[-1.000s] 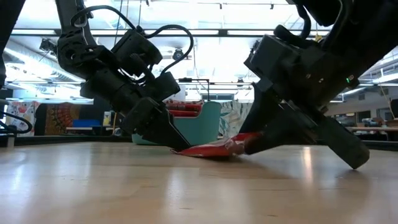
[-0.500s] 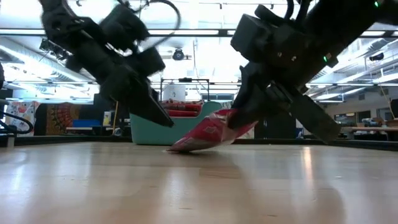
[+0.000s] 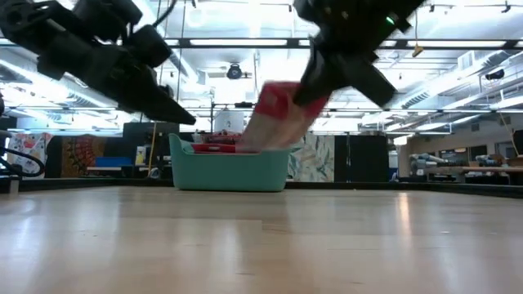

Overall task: Sort popcorn bags into baskets
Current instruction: Put the red popcorn bag into the green bin

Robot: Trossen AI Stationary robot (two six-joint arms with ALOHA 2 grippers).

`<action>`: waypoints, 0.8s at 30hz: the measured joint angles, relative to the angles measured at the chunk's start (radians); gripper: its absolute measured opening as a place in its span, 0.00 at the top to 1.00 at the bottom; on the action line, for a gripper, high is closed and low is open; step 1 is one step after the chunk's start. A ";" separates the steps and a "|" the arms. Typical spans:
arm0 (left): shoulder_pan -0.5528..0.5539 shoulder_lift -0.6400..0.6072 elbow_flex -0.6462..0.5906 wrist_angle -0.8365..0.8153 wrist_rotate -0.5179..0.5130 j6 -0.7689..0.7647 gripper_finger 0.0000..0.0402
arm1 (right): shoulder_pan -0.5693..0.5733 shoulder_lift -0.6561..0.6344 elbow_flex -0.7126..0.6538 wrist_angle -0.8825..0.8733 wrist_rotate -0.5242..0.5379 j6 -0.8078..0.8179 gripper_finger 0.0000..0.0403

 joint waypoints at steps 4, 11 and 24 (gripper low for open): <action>0.000 -0.079 -0.040 -0.002 -0.003 -0.001 0.52 | -0.057 -0.091 0.000 0.043 -0.032 -0.067 0.93; 0.000 -0.132 -0.057 -0.009 -0.001 -0.001 0.52 | -0.223 -0.149 0.000 0.252 -0.216 -0.254 0.93; 0.000 -0.130 -0.056 -0.035 -0.002 -0.008 0.52 | -0.584 -0.076 0.000 0.656 -0.705 -0.467 0.93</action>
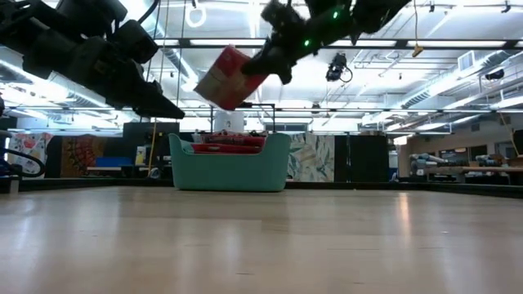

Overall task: Sort popcorn bags into baskets
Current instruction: Put the red popcorn bag into the green bin

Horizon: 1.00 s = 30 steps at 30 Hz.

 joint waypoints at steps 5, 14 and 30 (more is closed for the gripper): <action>0.003 0.000 0.001 0.032 -0.003 0.001 0.52 | -0.106 0.090 0.000 0.118 -0.144 0.018 0.93; 0.003 0.000 0.001 0.015 -0.020 0.007 0.52 | -0.238 0.227 0.115 0.114 -0.316 0.161 0.93; 0.008 0.000 0.001 0.001 -0.039 0.007 0.52 | -0.304 0.248 0.281 -0.329 -0.201 0.289 0.69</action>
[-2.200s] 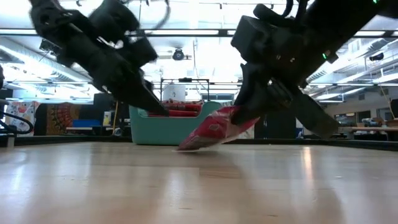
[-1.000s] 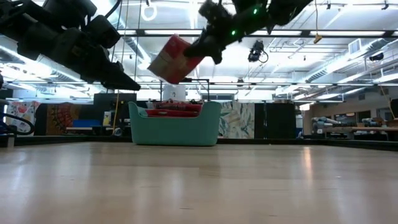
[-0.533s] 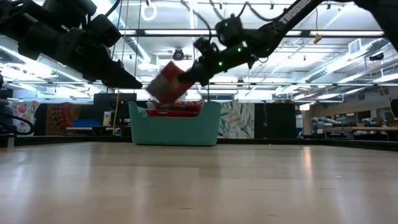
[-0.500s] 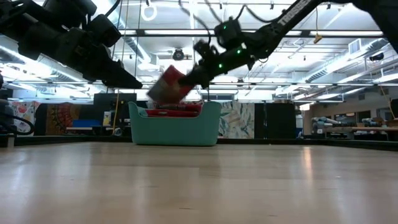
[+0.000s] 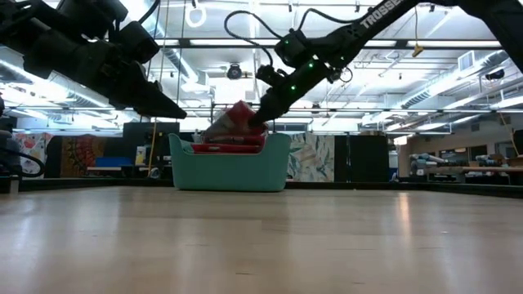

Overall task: Sort popcorn bags into baskets
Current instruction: Put the red popcorn bag into the green bin, then return to home position

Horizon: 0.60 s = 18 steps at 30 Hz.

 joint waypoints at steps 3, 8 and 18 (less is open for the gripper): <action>0.001 0.000 0.000 0.000 0.000 0.000 0.52 | 0.000 -0.008 0.031 -0.148 0.044 0.018 0.66; 0.000 0.000 0.000 0.000 0.000 0.000 0.52 | 0.008 -0.025 0.088 -0.357 0.110 0.049 0.66; -0.001 0.000 0.000 0.014 0.000 0.000 0.52 | 0.027 -0.126 0.128 -0.489 0.151 0.112 0.66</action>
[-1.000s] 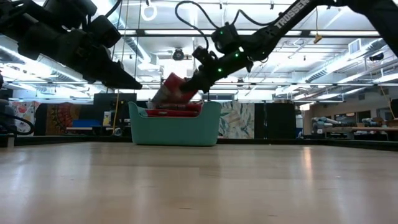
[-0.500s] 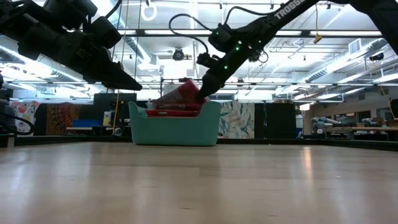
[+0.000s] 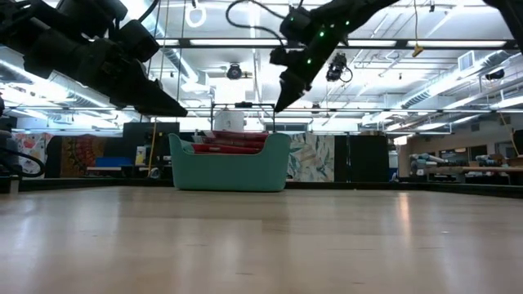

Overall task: Sort popcorn bags into baskets
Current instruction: Return to home position

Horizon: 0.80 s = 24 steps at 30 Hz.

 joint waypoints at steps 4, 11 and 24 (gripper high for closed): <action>0.000 0.000 0.000 0.001 0.000 0.000 0.52 | 0.003 -0.054 -0.003 -0.038 0.014 0.042 0.66; 0.000 -0.017 -0.018 0.057 0.000 0.021 0.52 | 0.056 -0.179 -0.145 0.006 0.009 0.098 0.67; 0.001 -0.237 -0.144 0.148 -0.002 0.007 0.52 | 0.136 -0.558 -0.643 0.385 0.014 0.253 0.67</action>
